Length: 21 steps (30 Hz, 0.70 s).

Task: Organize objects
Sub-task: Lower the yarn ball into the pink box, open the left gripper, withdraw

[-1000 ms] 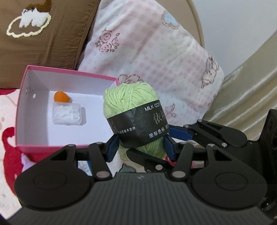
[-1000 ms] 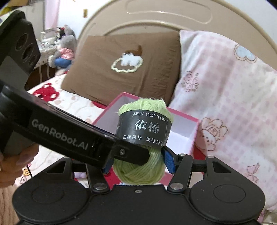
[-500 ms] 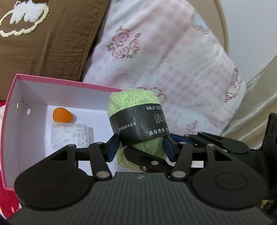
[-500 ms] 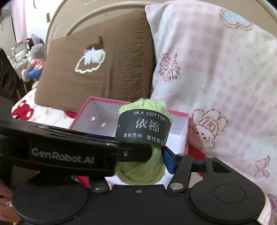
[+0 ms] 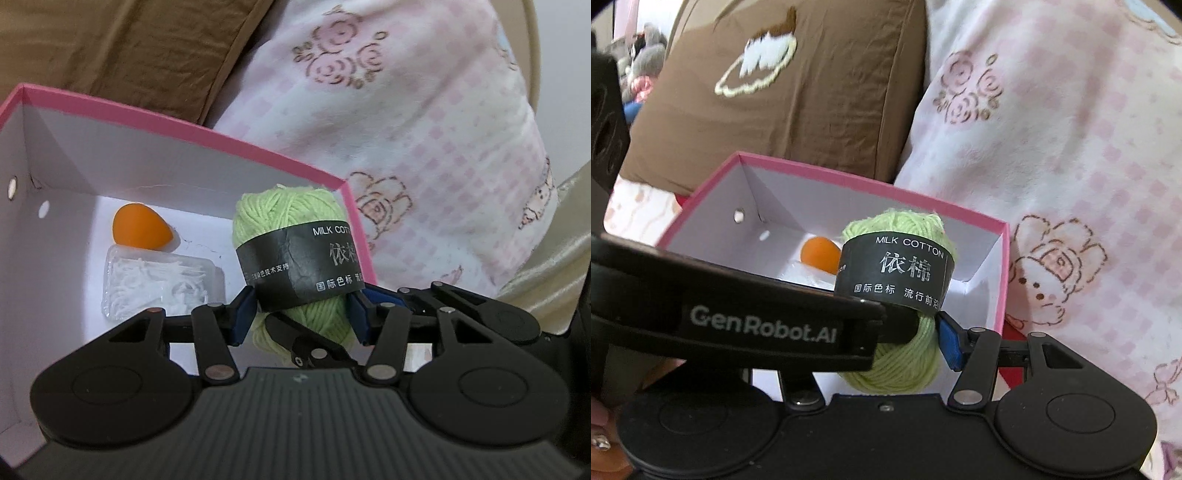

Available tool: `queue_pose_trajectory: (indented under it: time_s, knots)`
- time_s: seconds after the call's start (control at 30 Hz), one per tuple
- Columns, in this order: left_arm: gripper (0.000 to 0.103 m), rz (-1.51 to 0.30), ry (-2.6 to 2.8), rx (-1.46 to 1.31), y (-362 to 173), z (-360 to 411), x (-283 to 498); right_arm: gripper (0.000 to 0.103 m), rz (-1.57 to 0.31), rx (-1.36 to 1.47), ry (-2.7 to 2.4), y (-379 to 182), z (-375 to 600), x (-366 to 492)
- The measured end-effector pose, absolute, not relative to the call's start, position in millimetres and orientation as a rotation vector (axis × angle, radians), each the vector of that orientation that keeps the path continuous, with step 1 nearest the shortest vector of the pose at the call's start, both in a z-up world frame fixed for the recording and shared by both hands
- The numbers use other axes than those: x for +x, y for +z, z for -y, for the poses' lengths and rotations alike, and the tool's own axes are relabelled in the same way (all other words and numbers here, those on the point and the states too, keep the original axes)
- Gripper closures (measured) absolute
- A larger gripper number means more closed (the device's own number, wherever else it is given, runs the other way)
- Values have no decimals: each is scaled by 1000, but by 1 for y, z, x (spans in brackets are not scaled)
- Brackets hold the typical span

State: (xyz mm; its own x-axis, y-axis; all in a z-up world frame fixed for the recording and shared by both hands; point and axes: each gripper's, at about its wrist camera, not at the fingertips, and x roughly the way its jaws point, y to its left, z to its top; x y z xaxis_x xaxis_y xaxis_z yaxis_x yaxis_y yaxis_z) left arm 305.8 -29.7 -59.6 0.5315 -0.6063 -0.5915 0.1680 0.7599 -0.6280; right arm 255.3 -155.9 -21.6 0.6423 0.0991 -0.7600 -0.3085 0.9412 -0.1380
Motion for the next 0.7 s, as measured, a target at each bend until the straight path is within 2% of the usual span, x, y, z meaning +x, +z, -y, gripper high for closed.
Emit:
queue_pose_trajectory:
  time_s: [0.47, 0.7]
  knots:
    - [57, -950, -474, -538, -87, 39, 327, 45, -903, -359, 165, -57, 146, 282]
    - [61, -983, -445, -543, -97, 37, 333, 39, -938, -347, 243, -63, 153, 287]
